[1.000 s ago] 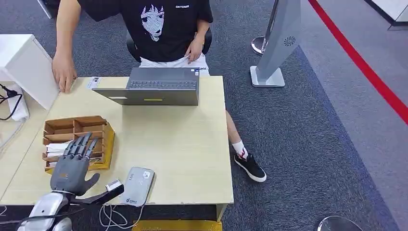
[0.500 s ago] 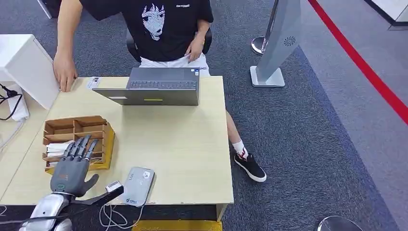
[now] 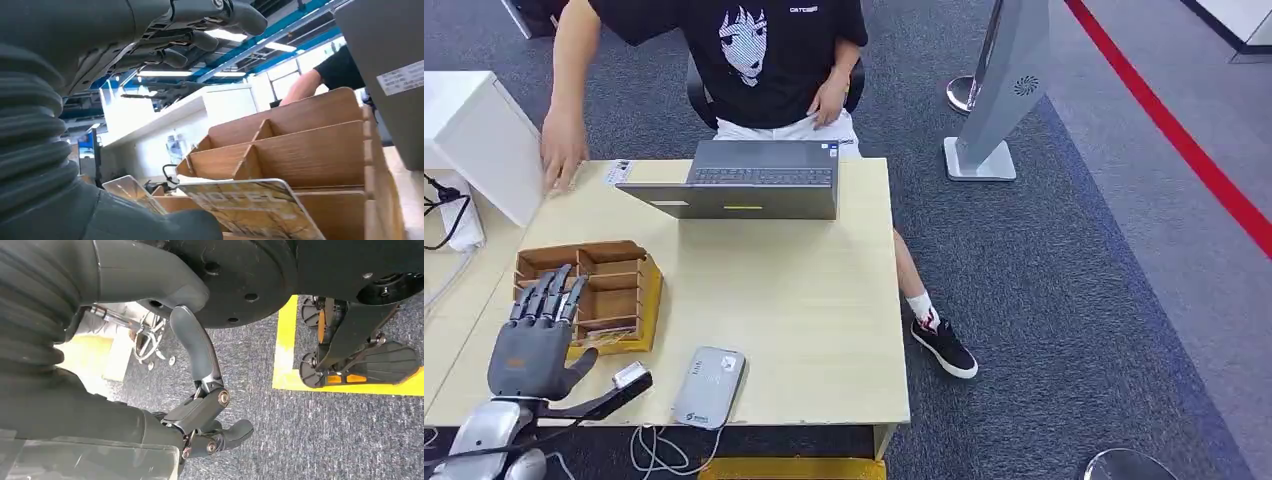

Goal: Pass the card to the sensor for recognition and then transmit it.

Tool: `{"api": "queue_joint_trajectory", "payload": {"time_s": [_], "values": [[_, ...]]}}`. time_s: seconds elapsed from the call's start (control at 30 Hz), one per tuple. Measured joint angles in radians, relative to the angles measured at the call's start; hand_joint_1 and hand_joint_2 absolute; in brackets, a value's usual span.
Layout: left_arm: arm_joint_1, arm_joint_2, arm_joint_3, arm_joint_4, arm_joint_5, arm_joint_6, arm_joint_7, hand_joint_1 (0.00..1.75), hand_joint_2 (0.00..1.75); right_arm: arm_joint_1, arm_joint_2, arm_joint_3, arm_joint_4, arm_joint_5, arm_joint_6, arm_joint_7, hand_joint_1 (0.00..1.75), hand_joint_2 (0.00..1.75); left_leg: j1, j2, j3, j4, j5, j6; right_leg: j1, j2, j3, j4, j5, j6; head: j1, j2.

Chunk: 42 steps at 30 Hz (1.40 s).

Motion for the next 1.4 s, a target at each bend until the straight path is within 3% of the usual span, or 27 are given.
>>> {"api": "queue_joint_trajectory", "payload": {"time_s": [0.23,0.27,0.3,0.33,0.37,0.4,0.43,0.47,0.67,1.13,1.17,1.2,1.4], "values": [[0.0,0.011,0.039,0.021,0.01,0.002,-0.005,0.0,1.75,0.0,0.0,0.0,0.0,-0.001,0.0,0.0,0.0,1.75,0.0,0.0,0.0,0.0,0.0,0.0,0.0,0.0,0.0,0.0,0.0,0.0,0.0,0.0],[0.0,0.012,0.042,0.026,0.01,0.002,-0.009,0.33,1.75,0.0,0.0,0.0,0.0,-0.001,0.0,0.0,0.0,1.75,0.0,0.0,0.0,0.0,0.0,0.0,0.0,0.0,0.0,0.0,0.0,0.0,0.0,0.0],[0.0,0.012,0.046,0.032,0.01,0.0,-0.011,1.27,1.75,0.0,0.0,0.0,0.0,-0.001,0.0,0.0,0.0,1.75,0.0,0.0,0.0,0.0,0.0,0.0,0.0,0.0,0.0,0.0,0.0,0.0,0.0,0.0],[0.0,0.012,0.047,0.037,0.01,-0.001,-0.013,1.34,1.75,0.0,0.0,0.0,0.0,-0.001,0.0,0.0,0.0,1.75,0.0,0.0,0.0,0.0,0.0,0.0,0.0,0.0,0.0,0.0,0.0,0.0,0.0,0.0],[0.0,0.011,0.05,0.045,0.009,-0.003,-0.013,0.77,1.75,0.0,0.0,0.0,0.0,-0.001,0.0,0.0,0.0,1.75,0.0,0.0,0.0,0.0,0.0,0.0,0.0,0.0,0.0,0.0,0.0,0.0,0.0,0.0],[0.0,0.011,0.052,0.053,0.008,-0.007,-0.014,1.41,1.75,0.0,0.0,0.001,0.0,-0.001,0.001,0.0,0.0,1.75,0.0,0.0,0.0,0.0,0.0,0.0,0.0,0.0,0.0,0.0,0.0,0.0,0.0,0.0],[-0.001,0.011,0.053,0.06,0.008,-0.01,-0.014,1.41,1.75,0.0,0.0,0.001,0.0,-0.001,0.001,0.0,0.0,1.75,0.0,0.0,0.0,0.0,0.0,0.0,0.0,0.0,0.0,0.0,0.0,0.0,0.0,0.0],[-0.001,0.011,0.053,0.068,0.007,-0.013,-0.015,1.75,1.75,0.0,0.0,0.001,0.0,-0.001,0.001,0.0,0.0,1.75,0.0,0.0,0.0,0.0,0.0,0.0,0.0,0.0,0.0,0.0,0.0,0.0,0.0,0.0],[-0.011,0.005,0.053,0.116,0.0,-0.043,-0.026,1.75,1.75,-0.001,0.0,0.003,0.0,0.002,0.001,0.0,0.0,1.75,0.0,0.0,0.0,0.0,0.0,0.0,0.0,0.0,0.0,0.0,0.0,0.0,0.0,0.0],[-0.046,-0.018,0.052,0.194,-0.008,-0.04,-0.037,1.75,1.75,-0.003,0.0,0.011,0.0,0.002,0.001,0.001,0.0,1.75,0.0,0.0,0.0,0.0,0.0,0.0,0.0,0.0,0.0,0.0,0.0,0.0,0.0,0.0],[-0.048,-0.019,0.052,0.196,-0.008,-0.04,-0.038,0.58,1.75,-0.003,0.0,0.012,0.0,0.002,0.001,0.001,0.0,1.75,0.0,0.0,0.0,0.0,0.0,0.0,0.0,0.0,0.0,0.0,0.0,0.0,0.0,0.0],[-0.05,-0.02,0.052,0.198,-0.007,-0.039,-0.04,0.0,1.75,-0.003,0.0,0.013,0.0,0.002,0.001,0.001,0.0,1.75,0.0,0.0,0.0,0.0,0.0,0.0,0.0,0.0,0.0,0.0,0.0,0.0,0.0,0.0],[-0.051,-0.022,0.052,0.2,0.003,-0.018,-0.04,0.0,1.75,-0.003,0.0,0.02,0.0,0.002,0.001,0.002,0.0,1.75,0.0,0.0,0.0,0.0,0.0,0.0,0.0,0.0,0.0,0.0,0.0,0.0,0.0,0.0]]}}
